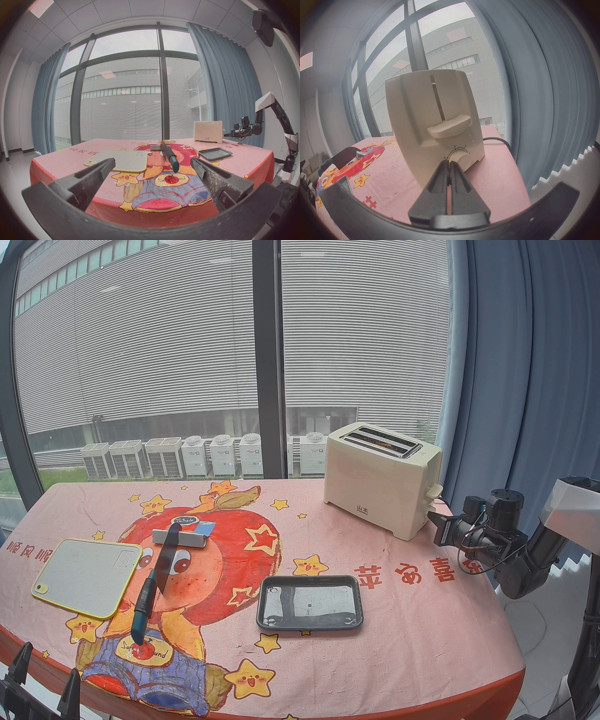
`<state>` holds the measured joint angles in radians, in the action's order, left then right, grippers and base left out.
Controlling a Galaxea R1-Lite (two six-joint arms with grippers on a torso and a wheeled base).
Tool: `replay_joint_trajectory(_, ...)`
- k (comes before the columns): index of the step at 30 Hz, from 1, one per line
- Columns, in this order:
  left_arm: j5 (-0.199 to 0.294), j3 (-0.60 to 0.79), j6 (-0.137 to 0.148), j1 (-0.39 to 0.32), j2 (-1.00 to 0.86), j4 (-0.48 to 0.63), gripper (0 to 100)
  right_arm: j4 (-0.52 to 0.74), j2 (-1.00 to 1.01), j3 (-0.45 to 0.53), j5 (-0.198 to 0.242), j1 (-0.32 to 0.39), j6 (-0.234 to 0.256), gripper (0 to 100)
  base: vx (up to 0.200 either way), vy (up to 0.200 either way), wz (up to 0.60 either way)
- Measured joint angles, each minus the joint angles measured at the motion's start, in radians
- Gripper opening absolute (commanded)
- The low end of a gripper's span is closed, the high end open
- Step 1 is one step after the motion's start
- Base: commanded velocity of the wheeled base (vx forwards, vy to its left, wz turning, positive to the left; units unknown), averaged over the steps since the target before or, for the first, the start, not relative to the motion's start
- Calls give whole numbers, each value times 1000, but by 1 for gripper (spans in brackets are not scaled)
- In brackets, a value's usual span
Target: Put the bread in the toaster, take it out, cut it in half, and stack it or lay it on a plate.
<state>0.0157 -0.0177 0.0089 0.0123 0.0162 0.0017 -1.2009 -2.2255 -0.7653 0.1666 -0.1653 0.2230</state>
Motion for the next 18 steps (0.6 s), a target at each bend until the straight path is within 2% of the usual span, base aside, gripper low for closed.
replay_joint_trajectory(18,0,0,0,0,0,0,100,0,-12,2,0,1,-3,0,0,0,0)
